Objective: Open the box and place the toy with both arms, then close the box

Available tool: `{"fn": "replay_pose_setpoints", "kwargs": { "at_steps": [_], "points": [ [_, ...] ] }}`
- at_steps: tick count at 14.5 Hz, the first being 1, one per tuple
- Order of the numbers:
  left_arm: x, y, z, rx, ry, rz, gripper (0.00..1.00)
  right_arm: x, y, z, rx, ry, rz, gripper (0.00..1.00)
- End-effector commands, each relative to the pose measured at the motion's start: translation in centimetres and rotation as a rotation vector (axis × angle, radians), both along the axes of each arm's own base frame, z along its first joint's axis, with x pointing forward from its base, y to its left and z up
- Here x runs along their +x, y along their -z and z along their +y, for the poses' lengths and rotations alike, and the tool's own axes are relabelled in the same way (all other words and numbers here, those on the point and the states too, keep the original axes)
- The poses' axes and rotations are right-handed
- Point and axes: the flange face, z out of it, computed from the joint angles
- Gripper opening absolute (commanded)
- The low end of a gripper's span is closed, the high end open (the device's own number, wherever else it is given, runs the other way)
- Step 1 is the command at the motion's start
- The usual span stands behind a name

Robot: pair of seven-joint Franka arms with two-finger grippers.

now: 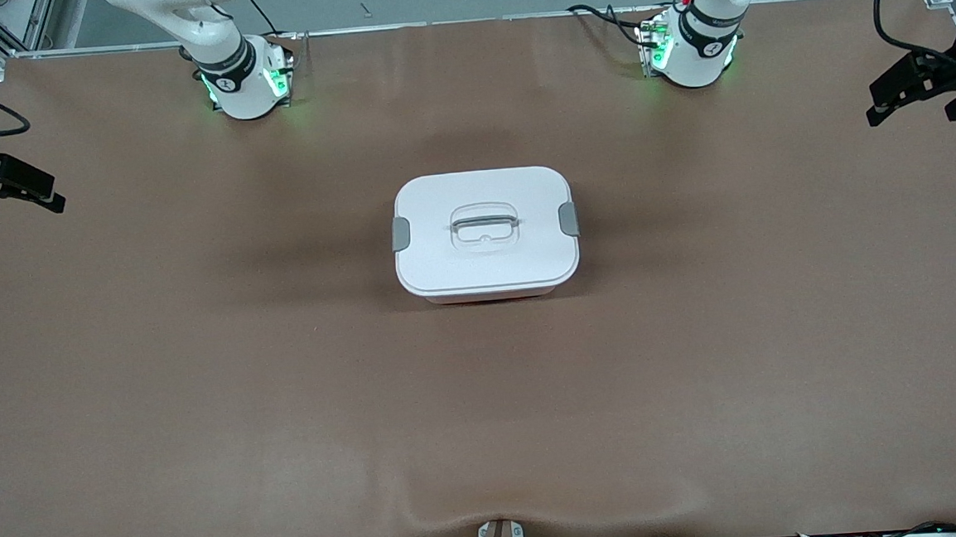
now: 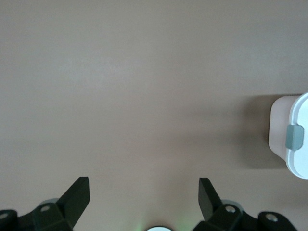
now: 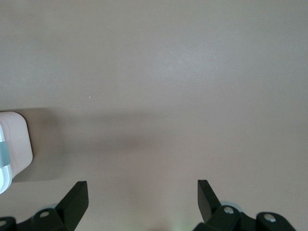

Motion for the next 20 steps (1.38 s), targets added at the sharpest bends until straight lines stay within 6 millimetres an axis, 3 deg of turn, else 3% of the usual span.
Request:
{"fn": "replay_pose_setpoints", "kwargs": {
  "at_steps": [1,20],
  "points": [
    [1.7,0.0,0.3,0.012,0.003,-0.006,1.00,0.2,-0.4,0.1,-0.011,0.012,-0.001,1.00],
    [2.0,0.4,-0.2,-0.007,-0.050,0.006,1.00,0.2,-0.4,0.4,-0.004,0.007,0.000,1.00]
  ]
}}
